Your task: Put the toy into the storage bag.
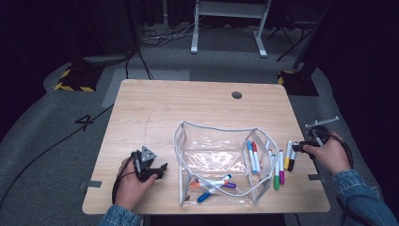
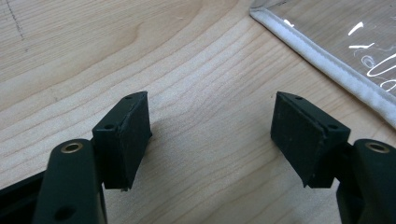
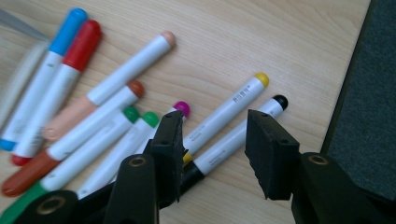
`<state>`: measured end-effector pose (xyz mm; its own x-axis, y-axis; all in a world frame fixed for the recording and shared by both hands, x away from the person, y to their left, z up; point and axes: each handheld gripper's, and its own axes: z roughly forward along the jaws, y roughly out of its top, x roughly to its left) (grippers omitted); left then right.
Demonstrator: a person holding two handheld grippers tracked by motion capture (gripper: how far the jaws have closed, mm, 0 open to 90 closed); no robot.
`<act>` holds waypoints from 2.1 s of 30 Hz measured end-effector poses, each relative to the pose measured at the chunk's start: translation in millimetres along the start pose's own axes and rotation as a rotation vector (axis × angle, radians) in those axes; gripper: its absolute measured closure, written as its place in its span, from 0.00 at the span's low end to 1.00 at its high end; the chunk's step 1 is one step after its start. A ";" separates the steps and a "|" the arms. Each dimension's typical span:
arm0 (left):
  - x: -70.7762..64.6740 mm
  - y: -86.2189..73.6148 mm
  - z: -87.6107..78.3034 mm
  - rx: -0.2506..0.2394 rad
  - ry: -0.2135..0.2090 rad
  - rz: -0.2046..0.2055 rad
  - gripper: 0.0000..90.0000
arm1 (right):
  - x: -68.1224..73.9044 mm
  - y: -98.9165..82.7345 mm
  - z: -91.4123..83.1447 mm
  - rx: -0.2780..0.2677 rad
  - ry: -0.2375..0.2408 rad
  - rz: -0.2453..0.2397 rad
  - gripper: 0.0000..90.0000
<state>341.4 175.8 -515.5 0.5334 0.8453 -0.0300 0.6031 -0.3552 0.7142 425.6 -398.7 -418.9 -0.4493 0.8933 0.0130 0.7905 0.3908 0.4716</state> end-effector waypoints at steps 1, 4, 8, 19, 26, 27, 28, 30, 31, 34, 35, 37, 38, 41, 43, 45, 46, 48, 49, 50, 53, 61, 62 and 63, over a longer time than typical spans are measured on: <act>0.0 0.0 0.0 0.000 0.000 0.000 0.32 | -1.4 -2.3 5.4 0.009 -0.008 0.004 0.65; 0.0 0.0 0.0 0.000 0.000 0.000 0.32 | -5.5 -9.1 20.8 0.031 -0.026 0.035 0.66; 0.0 0.0 0.0 0.000 0.000 0.000 0.32 | -12.0 -16.1 34.5 0.047 -0.050 0.079 0.67; 0.0 0.0 0.0 0.000 0.001 0.000 0.32 | -25.2 -32.3 42.6 0.108 -0.090 0.199 0.85; 0.0 0.0 0.0 0.000 0.000 0.000 0.32 | -29.3 -36.0 37.1 0.086 -0.070 0.247 0.86; 0.0 0.0 0.0 0.000 0.001 0.000 0.32 | -29.1 -35.5 35.5 0.083 -0.066 0.251 0.86; 0.0 0.0 0.0 0.000 0.001 0.000 0.32 | -28.9 -34.9 33.9 0.079 -0.059 0.248 0.86; 0.0 0.0 0.0 0.000 0.001 0.000 0.32 | -27.6 -33.3 30.1 0.067 -0.052 0.246 0.86; 0.0 0.0 0.0 0.000 0.001 0.000 0.32 | -27.0 -32.5 28.4 0.064 -0.049 0.246 0.86; 0.0 0.0 0.0 0.000 0.001 0.000 0.32 | -24.3 -28.1 19.1 0.049 -0.043 0.236 0.86; 0.0 0.0 0.0 0.000 0.000 0.000 0.32 | -23.2 -26.0 15.2 0.041 -0.040 0.228 0.86; 0.0 0.0 0.0 0.000 0.000 0.000 0.32 | -21.0 -21.3 6.1 0.026 -0.033 0.213 0.86; 0.0 0.0 0.0 0.000 0.000 0.000 0.32 | -19.6 -18.6 1.2 0.018 -0.032 0.201 0.86; 0.0 0.0 0.0 0.000 0.001 0.000 0.32 | -13.6 -9.4 -16.4 -0.012 -0.022 0.173 0.86; 0.0 0.0 0.0 0.000 0.001 0.000 0.32 | -9.1 -2.8 -28.9 -0.031 -0.015 0.143 0.86; 0.0 0.0 0.0 0.000 0.001 0.001 0.32 | -2.3 4.3 -41.4 -0.046 -0.010 0.117 0.86; 0.0 0.0 0.0 0.000 0.000 0.001 0.32 | 1.3 7.9 -47.4 -0.054 -0.008 0.102 0.86; 0.0 0.0 0.0 0.000 0.001 0.001 0.32 | 9.9 15.3 -59.1 -0.069 -0.001 0.071 0.86; 0.0 0.0 0.0 0.000 0.000 0.001 0.32 | 14.5 19.1 -64.6 -0.077 0.003 0.055 0.86; 0.0 0.0 0.0 0.000 0.000 0.000 0.32 | 20.3 23.9 -71.4 -0.086 0.009 0.035 0.86; 0.0 0.0 0.0 0.000 0.000 0.001 0.32 | 34.1 34.5 -84.9 -0.106 0.024 -0.008 0.86; 0.0 0.0 0.0 0.000 0.001 0.001 0.32 | 84.2 63.9 -115.5 -0.145 0.076 -0.157 0.86; 0.0 0.0 0.0 0.000 0.000 0.001 0.32 | 92.0 67.3 -118.5 -0.149 0.082 -0.176 0.86; 0.0 0.0 0.0 0.000 0.000 0.000 0.32 | 99.8 70.6 -121.5 -0.150 0.089 -0.195 0.86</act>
<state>341.4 175.8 -515.5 0.5332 0.8455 -0.0295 0.6030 -0.3554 0.7142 386.1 -308.9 -277.2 -0.6274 0.7785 -0.0171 0.6176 0.5109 0.5979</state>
